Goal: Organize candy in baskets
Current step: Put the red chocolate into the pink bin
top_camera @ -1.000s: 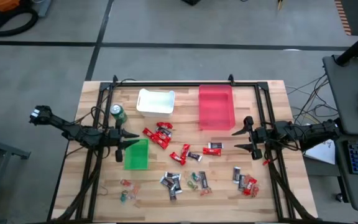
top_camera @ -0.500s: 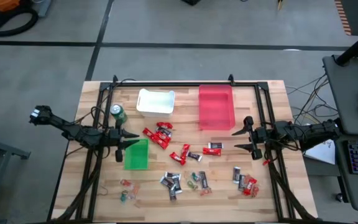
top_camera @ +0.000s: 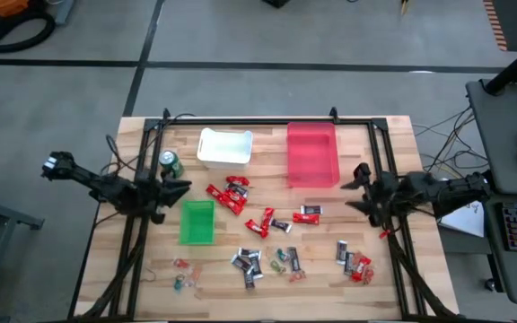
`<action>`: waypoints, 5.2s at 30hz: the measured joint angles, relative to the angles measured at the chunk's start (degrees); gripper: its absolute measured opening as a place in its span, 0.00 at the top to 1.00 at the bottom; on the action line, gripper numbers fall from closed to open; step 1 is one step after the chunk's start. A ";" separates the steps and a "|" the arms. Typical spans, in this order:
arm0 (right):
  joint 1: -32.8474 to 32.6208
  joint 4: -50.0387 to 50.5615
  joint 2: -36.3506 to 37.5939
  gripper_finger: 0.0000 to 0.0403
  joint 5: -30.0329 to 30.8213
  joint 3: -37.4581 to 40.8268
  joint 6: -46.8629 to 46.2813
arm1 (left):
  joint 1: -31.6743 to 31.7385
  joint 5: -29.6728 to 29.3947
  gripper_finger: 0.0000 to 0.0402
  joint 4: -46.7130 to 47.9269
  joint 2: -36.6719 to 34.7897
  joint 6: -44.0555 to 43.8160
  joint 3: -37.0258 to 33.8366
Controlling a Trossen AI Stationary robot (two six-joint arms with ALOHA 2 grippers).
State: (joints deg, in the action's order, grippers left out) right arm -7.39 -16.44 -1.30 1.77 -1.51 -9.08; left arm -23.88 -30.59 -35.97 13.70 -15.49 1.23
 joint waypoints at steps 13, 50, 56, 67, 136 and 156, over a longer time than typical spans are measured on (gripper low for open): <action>0.30 -2.87 -9.83 0.43 6.71 -0.28 -11.48 | 0.17 -1.36 0.81 -20.24 17.15 4.29 0.00; 0.30 35.65 -44.69 0.43 7.33 -31.05 -20.11 | 0.26 -7.43 0.81 -19.41 57.13 4.03 17.56; 0.30 36.08 -48.79 0.43 7.69 -31.14 -18.16 | 0.20 -7.41 0.81 -19.52 60.13 3.28 18.99; 0.14 35.13 -56.73 0.43 6.83 -31.14 -18.78 | 0.20 -7.39 0.81 -19.51 60.17 2.46 19.62; -6.15 44.10 -78.82 0.95 13.00 -58.39 -4.69 | -0.07 -6.16 0.81 -19.25 60.14 0.13 20.50; 26.43 52.33 -78.64 0.95 11.58 -62.50 31.31 | -0.20 -5.81 0.81 -19.28 60.14 -0.52 20.50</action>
State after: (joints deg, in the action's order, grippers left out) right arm 19.04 35.89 -79.94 13.36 -64.01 22.22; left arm -24.08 -36.40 -55.25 73.84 -16.01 21.74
